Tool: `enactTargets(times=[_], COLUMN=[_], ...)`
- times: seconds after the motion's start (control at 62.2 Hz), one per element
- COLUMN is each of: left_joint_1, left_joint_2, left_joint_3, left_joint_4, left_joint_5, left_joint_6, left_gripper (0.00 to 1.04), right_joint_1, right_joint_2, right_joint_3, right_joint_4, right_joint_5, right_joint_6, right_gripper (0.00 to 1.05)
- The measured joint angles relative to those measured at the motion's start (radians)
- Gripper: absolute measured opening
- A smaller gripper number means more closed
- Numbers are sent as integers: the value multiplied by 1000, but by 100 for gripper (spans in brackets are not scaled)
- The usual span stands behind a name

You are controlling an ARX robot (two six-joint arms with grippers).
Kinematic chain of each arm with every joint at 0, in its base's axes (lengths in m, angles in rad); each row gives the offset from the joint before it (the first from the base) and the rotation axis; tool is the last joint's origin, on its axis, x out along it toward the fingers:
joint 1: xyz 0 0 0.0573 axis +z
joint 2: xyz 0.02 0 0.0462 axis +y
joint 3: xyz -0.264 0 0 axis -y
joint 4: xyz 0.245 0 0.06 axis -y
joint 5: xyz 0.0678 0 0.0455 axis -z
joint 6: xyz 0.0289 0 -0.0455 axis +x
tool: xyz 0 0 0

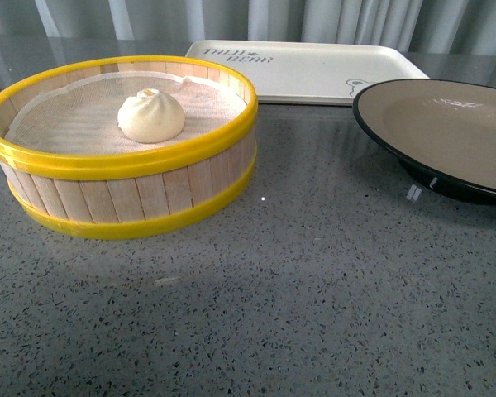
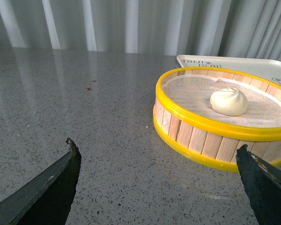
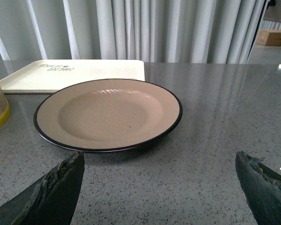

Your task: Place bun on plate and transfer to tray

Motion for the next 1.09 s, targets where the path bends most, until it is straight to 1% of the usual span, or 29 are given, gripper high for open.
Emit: enactTargets(times=[1.093], left_joint_1=[0], left_joint_2=[0], left_joint_3=[0], left_joint_4=[0], left_joint_5=[0], left_joint_6=[0], left_gripper=[98], right_joint_1=[0], right_joint_2=[0], right_joint_3=[0], right_joint_4=[0], right_joint_5=[0], right_joint_6=[0], right_gripper=[96])
